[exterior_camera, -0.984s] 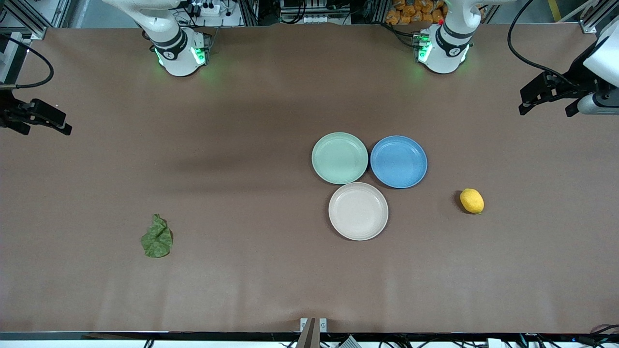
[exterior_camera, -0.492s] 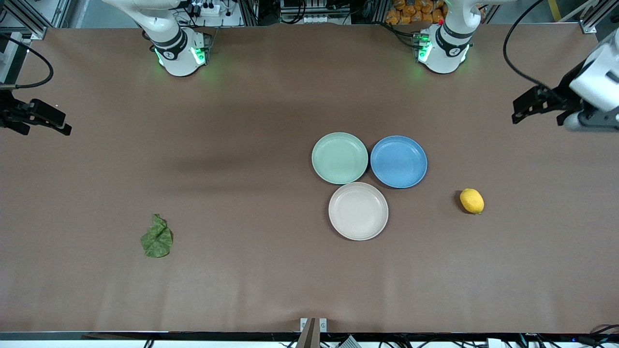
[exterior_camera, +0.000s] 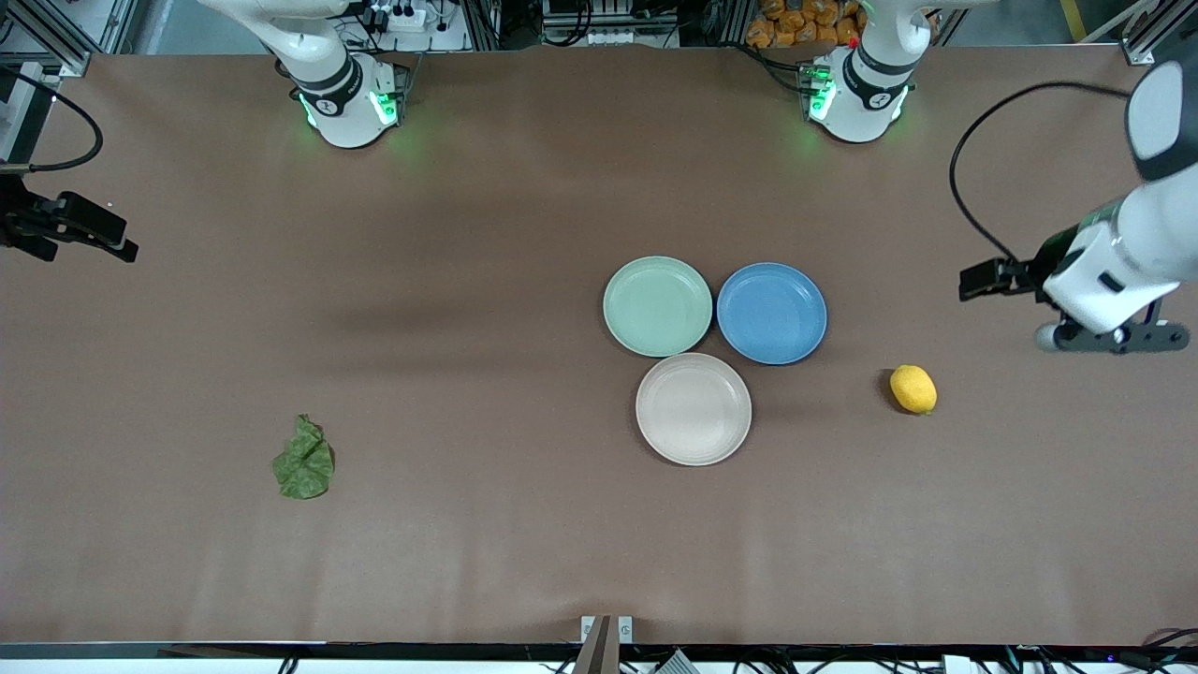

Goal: Place lemon and lettuce in plates
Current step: 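Lower the left gripper over the lemon and close on it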

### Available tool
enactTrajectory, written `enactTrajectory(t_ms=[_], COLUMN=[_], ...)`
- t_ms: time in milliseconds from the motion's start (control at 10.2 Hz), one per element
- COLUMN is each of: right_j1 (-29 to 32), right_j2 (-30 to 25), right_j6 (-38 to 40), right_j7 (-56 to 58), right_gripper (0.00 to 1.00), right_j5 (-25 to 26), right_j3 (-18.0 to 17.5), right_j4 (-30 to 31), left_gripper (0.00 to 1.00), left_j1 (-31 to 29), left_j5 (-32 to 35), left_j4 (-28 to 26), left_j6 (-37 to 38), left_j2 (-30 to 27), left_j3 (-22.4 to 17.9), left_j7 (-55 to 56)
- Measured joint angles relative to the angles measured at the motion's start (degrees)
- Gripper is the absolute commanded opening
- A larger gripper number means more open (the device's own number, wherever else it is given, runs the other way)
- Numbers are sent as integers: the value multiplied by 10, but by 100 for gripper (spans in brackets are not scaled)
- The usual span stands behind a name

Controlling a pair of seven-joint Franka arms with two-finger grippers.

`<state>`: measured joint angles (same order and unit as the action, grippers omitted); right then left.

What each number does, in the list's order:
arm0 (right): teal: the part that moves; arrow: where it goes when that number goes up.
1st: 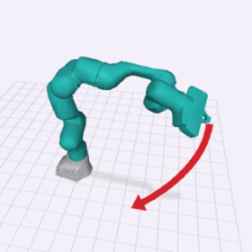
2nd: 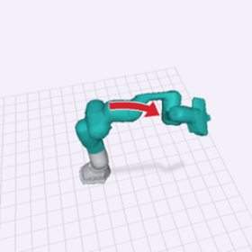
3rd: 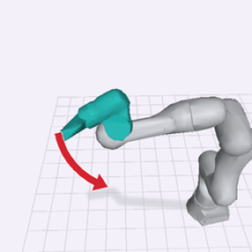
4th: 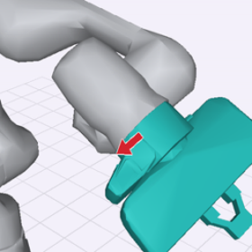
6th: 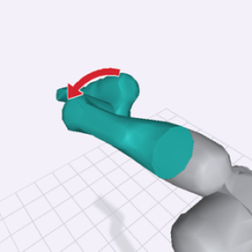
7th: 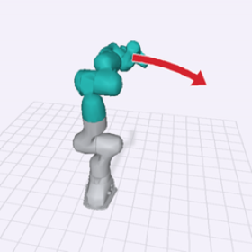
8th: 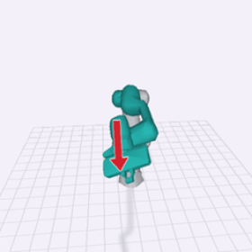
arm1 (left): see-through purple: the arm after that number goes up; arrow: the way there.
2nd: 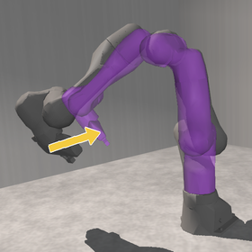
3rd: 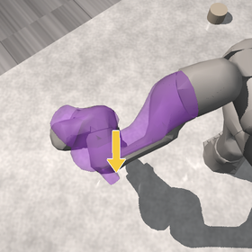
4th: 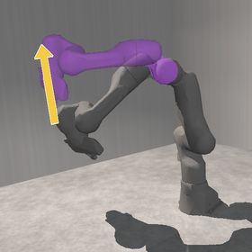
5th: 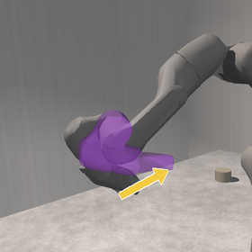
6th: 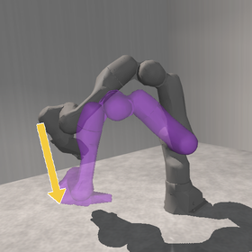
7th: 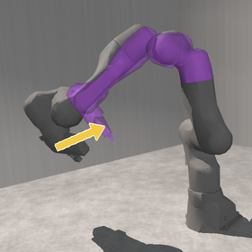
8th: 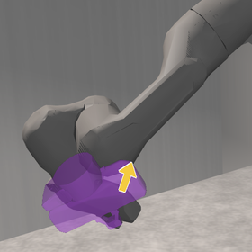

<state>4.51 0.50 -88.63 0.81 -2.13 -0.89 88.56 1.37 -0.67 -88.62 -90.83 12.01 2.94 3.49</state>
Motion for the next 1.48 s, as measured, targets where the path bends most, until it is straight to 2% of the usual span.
enactTrajectory(t_ms=[590, 1475], right_j1=[0, -9], right_j2=[0, -7], right_j6=[0, 0], right_j7=[0, 0], right_gripper=[100, 100], right_j5=[0, 0], right_j3=[0, 0], right_j4=[2, 2], left_gripper=[100, 100], left_j1=[-21, -40], left_j5=[13, 13], left_j4=[-10, -50], left_j6=[-113, -218], left_j2=[107, 163], left_j3=[-2, -2], left_j7=[56, 76])
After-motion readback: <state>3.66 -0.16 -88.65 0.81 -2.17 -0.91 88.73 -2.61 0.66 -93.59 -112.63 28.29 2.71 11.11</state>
